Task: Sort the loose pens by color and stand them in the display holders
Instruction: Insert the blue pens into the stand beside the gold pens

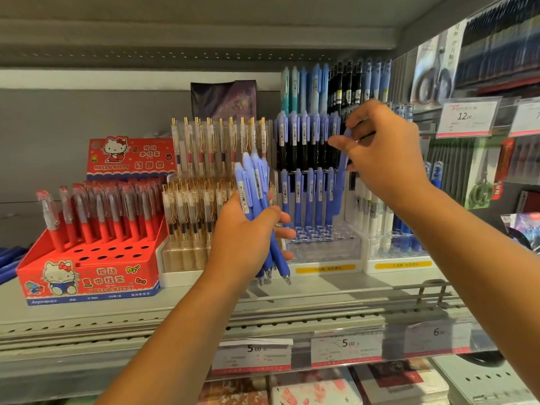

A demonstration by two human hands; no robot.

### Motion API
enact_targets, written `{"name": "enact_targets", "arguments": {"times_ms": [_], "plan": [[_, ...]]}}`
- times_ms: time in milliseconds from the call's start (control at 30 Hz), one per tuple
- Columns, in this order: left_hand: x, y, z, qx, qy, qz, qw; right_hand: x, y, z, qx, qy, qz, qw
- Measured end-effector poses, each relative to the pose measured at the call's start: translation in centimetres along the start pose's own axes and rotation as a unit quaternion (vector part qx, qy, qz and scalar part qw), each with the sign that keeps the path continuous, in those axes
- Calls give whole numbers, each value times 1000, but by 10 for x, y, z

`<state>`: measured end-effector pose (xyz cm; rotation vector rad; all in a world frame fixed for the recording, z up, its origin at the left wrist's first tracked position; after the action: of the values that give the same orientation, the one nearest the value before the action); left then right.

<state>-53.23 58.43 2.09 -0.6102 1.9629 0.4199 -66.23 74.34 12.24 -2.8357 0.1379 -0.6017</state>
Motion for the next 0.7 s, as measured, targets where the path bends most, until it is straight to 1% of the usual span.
{"name": "enact_targets", "arguments": {"times_ms": [100, 167, 367, 567, 633, 700], "plan": [[1, 0, 0, 3, 1, -3, 1000, -1, 5, -4, 8, -36, 88, 995], [0, 1, 0, 6, 3, -4, 1000, -3, 9, -5, 17, -44, 139, 989], [0, 1, 1, 12, 3, -2, 1000, -8, 18, -4, 61, -54, 190, 978], [-1, 2, 1, 12, 2, 4, 1000, -6, 24, -4, 120, -61, 250, 959], [-1, 2, 1, 12, 4, 3, 1000, -5, 27, -1, 127, -72, 286, 947], [-1, 2, 1, 14, 4, 4, 1000, -4, 31, 3, 133, -88, 339, 927]]}}
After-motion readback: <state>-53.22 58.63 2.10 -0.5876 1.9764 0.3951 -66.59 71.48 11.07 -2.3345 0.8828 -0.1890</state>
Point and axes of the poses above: each hand's wrist, its own z-axis away from the middle knuckle, its own y-axis out of the palm, x = y × z, the point moved 5 cm from there along -z, towards the middle knuckle, and after that the axes turned 4 degrees about -z, right-handed, at the moved point
